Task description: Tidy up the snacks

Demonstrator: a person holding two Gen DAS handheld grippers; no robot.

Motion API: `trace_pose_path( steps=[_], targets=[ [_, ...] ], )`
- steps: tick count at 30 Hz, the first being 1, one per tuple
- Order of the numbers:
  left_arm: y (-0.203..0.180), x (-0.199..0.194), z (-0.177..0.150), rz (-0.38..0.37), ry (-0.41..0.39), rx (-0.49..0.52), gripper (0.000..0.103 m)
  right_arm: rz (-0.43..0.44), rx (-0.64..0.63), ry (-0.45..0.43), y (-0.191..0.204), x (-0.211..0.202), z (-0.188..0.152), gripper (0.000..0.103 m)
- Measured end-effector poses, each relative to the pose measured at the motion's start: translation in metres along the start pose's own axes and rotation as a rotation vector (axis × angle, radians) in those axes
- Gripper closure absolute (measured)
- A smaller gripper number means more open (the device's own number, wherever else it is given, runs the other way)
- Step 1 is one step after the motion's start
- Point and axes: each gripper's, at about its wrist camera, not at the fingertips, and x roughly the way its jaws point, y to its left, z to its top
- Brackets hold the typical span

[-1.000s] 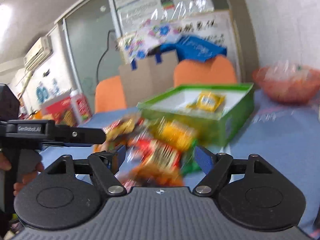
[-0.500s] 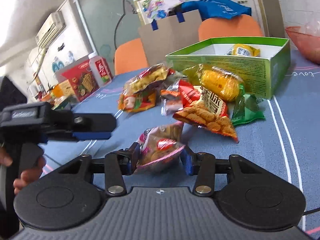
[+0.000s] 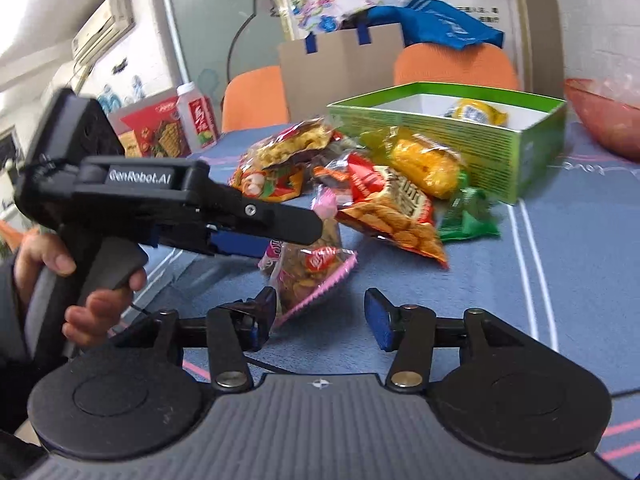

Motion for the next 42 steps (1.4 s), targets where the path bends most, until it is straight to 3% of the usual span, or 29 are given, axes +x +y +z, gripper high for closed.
trace_pose_path(
  steps=[2,3,4,9,12,14,15,16,20,22,27,30,31,32,36,42],
  targets=[
    [0.001,0.0,-0.002,-0.028,0.01,-0.011,0.001,-0.008,0.004,-0.009,-0.002,0.0,0.001,0.03],
    [0.002,-0.001,-0.004,-0.044,0.019,-0.016,0.01,-0.007,0.0,-0.005,-0.002,0.001,0.002,0.036],
    [0.002,-0.001,-0.005,-0.049,0.02,-0.02,0.011,-0.003,-0.002,0.003,-0.003,0.003,0.002,0.038],
    [0.004,-0.006,-0.007,-0.057,0.011,-0.035,0.018,0.006,-0.014,0.012,-0.005,0.005,0.001,0.041],
    [0.003,-0.013,-0.009,-0.041,-0.011,-0.033,0.011,-0.015,-0.024,0.008,-0.004,0.001,0.0,0.04],
    [0.004,-0.015,-0.011,-0.055,-0.003,-0.036,0.014,-0.029,-0.029,0.007,-0.004,0.001,-0.001,0.04],
    [0.005,-0.014,-0.012,-0.06,0.005,-0.042,0.028,-0.025,-0.03,0.008,-0.003,0.001,-0.001,0.04],
    [0.005,-0.014,-0.013,-0.059,0.008,-0.045,0.035,-0.021,-0.026,0.008,-0.004,0.002,0.0,0.04],
    [0.007,-0.018,-0.016,-0.066,0.004,-0.055,0.036,-0.009,-0.023,0.004,-0.002,0.004,0.0,0.04],
    [0.009,-0.019,-0.016,-0.067,0.01,-0.051,0.049,-0.003,-0.021,0.006,-0.001,0.004,0.0,0.04],
    [0.011,-0.018,-0.017,-0.062,0.003,-0.064,0.048,0.003,-0.019,-0.002,-0.001,0.006,0.003,0.04],
    [0.01,-0.016,-0.018,-0.044,-0.003,-0.052,0.056,0.003,-0.025,-0.005,-0.001,0.006,0.005,0.046],
    [0.009,-0.014,-0.019,-0.039,-0.002,-0.044,0.067,-0.003,-0.031,-0.005,-0.001,0.007,0.004,0.051],
    [0.008,-0.014,-0.019,-0.033,-0.006,-0.048,0.067,-0.019,-0.04,-0.013,0.0,0.007,0.003,0.06],
    [0.0,-0.016,-0.02,-0.019,-0.014,-0.038,0.067,-0.015,-0.026,-0.021,-0.002,0.006,0.003,0.067],
    [-0.033,-0.033,0.003,-0.036,-0.087,0.067,0.068,-0.001,-0.061,-0.096,0.002,-0.016,0.02,0.068]
  ],
)
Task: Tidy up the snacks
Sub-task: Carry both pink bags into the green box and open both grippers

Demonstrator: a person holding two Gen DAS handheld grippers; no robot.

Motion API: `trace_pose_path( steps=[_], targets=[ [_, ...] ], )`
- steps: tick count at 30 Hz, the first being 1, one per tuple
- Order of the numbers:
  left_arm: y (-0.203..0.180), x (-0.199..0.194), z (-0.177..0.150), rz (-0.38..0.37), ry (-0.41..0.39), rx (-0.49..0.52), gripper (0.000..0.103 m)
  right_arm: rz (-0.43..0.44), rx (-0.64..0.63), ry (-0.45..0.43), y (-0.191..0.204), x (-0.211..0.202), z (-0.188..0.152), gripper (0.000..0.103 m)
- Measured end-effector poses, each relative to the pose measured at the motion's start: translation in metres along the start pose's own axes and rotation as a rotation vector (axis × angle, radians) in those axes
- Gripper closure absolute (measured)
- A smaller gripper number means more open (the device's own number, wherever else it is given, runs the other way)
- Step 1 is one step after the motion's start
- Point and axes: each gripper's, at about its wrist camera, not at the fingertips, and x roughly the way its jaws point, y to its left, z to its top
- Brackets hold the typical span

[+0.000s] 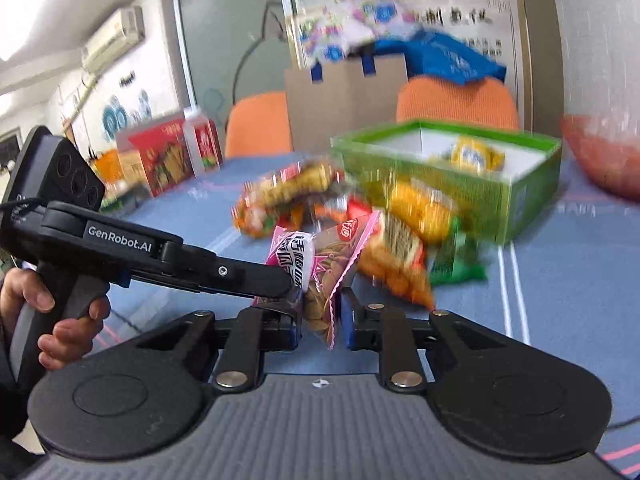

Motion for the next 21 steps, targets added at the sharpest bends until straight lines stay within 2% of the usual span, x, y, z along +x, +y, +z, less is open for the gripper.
trace_pose_path(
  steps=[5,13,21],
  targets=[
    [-0.02,0.017,0.041,0.013,-0.037,0.089,0.068,-0.037,-0.038,-0.095,-0.007,-0.003,0.029,0.068],
    [-0.02,0.079,0.104,0.012,-0.04,0.103,0.068,-0.137,-0.024,-0.19,-0.049,0.021,0.07,0.068],
    [-0.011,0.134,0.128,0.056,-0.005,0.09,0.067,-0.18,0.059,-0.211,-0.098,0.051,0.078,0.068]
  ],
)
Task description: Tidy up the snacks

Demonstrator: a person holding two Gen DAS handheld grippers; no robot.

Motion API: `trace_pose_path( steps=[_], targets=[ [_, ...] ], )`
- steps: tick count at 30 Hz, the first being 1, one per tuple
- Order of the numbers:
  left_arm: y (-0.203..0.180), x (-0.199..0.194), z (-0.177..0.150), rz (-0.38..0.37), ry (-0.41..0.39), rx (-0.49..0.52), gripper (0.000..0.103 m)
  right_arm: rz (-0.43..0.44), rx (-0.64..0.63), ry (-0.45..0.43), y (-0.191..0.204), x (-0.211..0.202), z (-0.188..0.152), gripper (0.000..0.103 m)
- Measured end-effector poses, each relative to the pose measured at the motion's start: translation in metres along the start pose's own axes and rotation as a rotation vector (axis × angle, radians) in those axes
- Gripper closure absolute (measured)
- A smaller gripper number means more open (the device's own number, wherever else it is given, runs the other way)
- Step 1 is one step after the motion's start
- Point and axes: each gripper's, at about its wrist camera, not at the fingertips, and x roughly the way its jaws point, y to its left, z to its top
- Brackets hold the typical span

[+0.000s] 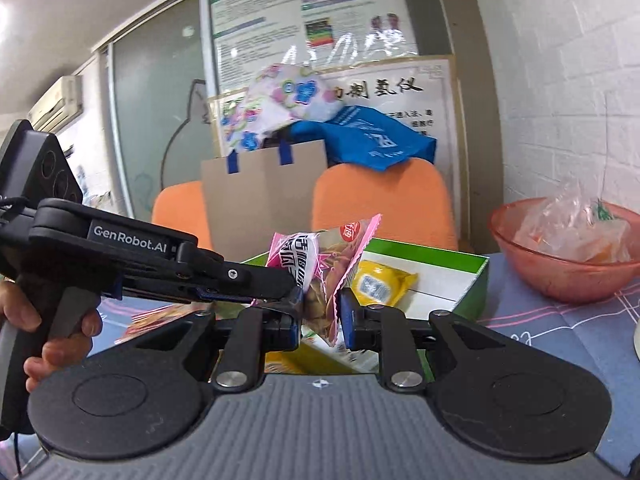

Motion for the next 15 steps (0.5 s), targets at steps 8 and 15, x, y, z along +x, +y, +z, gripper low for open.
trace_pose_path(
  steps=[8,15],
  targets=[
    [0.008,0.008,-0.013,0.154,-0.053,0.011,0.0,-0.143,-0.117,0.024,-0.006,0.023,-0.019,0.0],
    [-0.011,-0.044,-0.033,0.198,-0.103,0.048,0.0,-0.13,-0.067,-0.028,0.003,-0.018,-0.035,0.0]
  ],
)
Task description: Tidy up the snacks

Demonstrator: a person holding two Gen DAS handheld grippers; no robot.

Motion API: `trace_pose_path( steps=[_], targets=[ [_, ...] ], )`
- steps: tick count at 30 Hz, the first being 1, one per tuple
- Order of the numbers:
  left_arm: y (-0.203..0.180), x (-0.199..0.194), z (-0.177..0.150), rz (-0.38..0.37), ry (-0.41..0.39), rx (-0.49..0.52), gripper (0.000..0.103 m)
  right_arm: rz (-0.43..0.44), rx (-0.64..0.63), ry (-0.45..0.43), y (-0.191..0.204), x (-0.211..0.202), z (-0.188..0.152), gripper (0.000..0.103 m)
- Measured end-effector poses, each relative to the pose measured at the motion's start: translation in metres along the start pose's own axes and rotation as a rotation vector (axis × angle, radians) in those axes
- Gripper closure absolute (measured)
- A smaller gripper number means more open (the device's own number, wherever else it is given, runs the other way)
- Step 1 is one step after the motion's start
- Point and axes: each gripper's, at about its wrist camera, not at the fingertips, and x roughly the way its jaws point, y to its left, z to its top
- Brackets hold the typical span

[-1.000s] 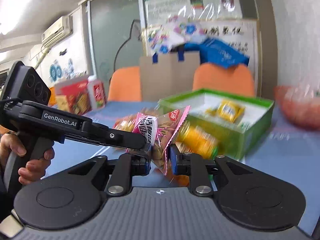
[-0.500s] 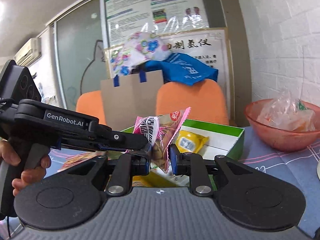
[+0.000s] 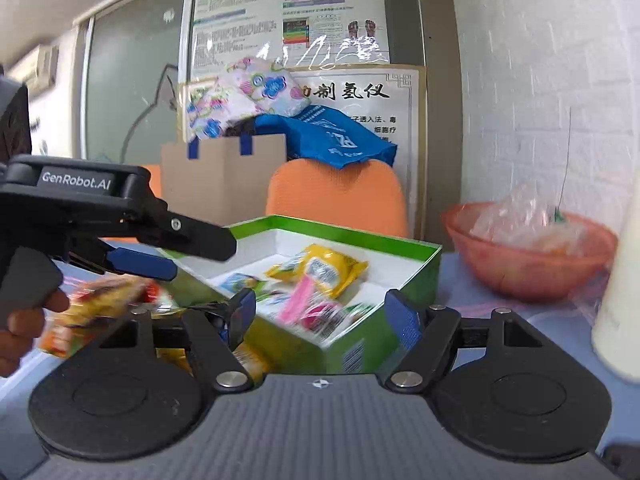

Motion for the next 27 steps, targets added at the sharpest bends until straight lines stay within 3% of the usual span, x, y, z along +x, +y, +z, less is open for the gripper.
trace_pose_path(
  steps=[3,10,17,22,24,27],
  targets=[
    [-0.002,-0.03,-0.013,0.046,-0.007,-0.008,0.0,0.026,0.024,0.019,0.007,-0.019,-0.01,0.0],
    [0.013,-0.082,-0.066,0.089,0.001,-0.045,0.0,0.028,0.033,0.184,0.026,-0.023,-0.035,0.0],
    [0.038,-0.093,-0.093,0.073,0.061,-0.156,0.0,0.155,-0.023,0.195,0.058,-0.03,-0.036,0.0],
    [0.044,-0.098,-0.094,0.06,0.056,-0.173,0.0,0.164,-0.107,0.216,0.081,-0.015,-0.032,0.0],
    [0.047,-0.1,-0.094,0.062,0.053,-0.173,0.0,0.218,-0.097,0.247,0.084,-0.01,-0.033,0.016],
    [0.051,-0.1,-0.096,0.059,0.06,-0.179,0.0,0.298,-0.112,0.275,0.095,-0.011,-0.039,0.018]
  ],
)
